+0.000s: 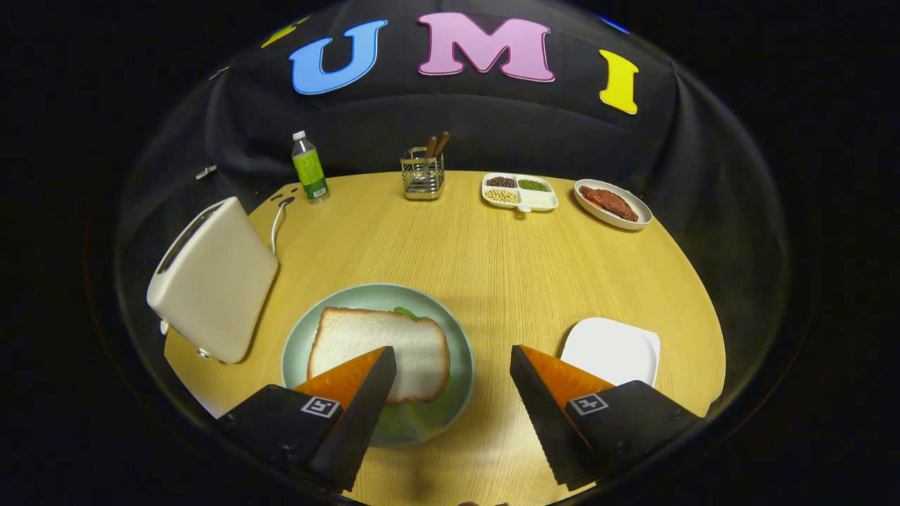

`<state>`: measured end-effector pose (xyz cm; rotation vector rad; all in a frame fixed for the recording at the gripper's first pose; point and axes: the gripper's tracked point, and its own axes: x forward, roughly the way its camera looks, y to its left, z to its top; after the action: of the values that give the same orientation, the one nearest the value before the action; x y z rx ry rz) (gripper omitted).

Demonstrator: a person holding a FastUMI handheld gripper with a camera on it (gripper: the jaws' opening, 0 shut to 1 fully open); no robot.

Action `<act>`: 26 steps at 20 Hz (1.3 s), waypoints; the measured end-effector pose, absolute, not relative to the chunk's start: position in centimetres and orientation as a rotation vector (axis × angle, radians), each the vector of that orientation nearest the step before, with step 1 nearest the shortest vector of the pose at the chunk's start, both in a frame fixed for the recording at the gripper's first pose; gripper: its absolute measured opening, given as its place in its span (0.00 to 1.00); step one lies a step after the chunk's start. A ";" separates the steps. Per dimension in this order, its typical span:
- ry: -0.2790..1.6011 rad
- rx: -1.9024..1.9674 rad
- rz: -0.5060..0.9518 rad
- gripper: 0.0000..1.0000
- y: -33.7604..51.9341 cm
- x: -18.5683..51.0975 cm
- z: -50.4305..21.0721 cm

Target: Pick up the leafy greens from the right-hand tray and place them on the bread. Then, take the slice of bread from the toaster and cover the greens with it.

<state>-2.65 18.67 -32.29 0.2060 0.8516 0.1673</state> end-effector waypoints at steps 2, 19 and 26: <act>0.796 0.210 0.200 1.00 17.9 -2.3 -29.1; 0.232 0.058 0.232 0.98 9.9 -4.6 -2.7; 0.151 0.047 0.163 0.98 7.4 -6.3 0.7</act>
<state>-6.27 7.45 0.74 0.0474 0.1505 0.1631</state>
